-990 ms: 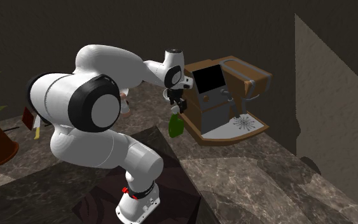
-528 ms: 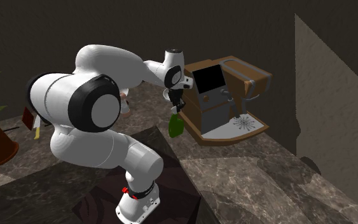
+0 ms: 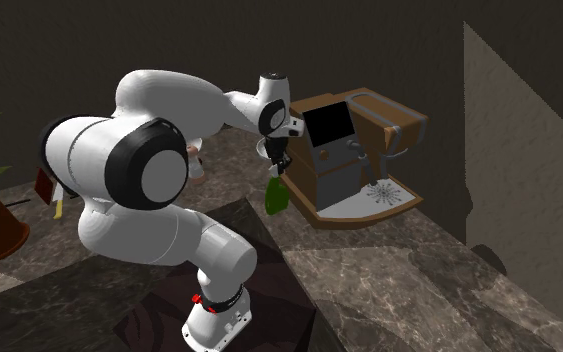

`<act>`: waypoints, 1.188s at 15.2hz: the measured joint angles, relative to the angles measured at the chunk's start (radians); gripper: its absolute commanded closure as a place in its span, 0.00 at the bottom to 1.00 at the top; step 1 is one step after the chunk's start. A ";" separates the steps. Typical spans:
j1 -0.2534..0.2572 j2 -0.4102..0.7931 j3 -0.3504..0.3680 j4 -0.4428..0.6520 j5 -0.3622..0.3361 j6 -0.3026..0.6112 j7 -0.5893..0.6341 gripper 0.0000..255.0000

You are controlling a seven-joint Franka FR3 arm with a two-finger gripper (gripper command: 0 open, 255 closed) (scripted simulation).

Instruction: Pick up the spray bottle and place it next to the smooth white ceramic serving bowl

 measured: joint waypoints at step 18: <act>-0.004 -0.044 -0.014 0.211 -0.011 -0.254 0.005 1.00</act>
